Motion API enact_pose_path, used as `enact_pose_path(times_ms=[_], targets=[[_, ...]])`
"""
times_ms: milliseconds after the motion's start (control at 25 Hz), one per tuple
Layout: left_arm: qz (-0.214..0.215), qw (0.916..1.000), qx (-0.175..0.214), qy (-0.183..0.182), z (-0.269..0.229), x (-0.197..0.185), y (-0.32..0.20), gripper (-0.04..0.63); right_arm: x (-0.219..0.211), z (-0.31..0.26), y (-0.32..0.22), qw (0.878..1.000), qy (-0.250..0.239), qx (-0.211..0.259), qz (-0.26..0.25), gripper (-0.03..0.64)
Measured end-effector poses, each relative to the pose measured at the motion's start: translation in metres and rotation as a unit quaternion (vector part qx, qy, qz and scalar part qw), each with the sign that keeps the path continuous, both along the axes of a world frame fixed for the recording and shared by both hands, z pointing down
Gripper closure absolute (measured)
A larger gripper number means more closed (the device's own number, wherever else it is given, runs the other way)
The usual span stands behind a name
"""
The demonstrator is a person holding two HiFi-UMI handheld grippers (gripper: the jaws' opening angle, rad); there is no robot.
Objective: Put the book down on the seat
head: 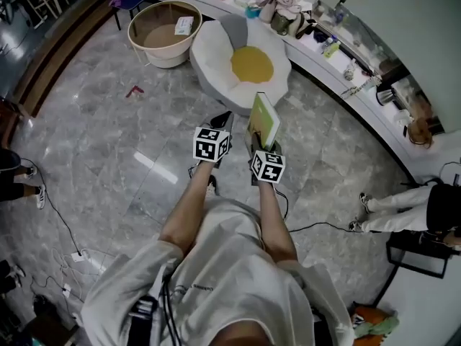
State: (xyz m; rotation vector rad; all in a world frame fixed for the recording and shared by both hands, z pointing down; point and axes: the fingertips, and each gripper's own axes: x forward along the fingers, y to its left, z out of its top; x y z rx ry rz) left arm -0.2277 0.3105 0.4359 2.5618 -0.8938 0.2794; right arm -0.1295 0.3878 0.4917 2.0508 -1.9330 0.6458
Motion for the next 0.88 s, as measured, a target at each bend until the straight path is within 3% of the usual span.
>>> enact_pose_path(times_ms=[320, 720, 880], targets=[[-0.001, 0.9999, -0.009, 0.01, 0.006, 0.011, -0.075, 0.588, 0.007, 0.007, -0.058, 1.0, 0.012, -0.008, 0.014, 0.488], [0.039, 0.9985, -0.032, -0.022, 0.039, 0.058, -0.088, 0.587, 0.053, 0.026, -0.069, 0.998, -0.017, -0.018, 0.059, 0.488], [0.025, 0.9987, -0.032, -0.032, 0.046, 0.066, -0.107, 0.586, 0.07, 0.03, -0.096, 0.998, -0.028, -0.013, 0.049, 0.488]])
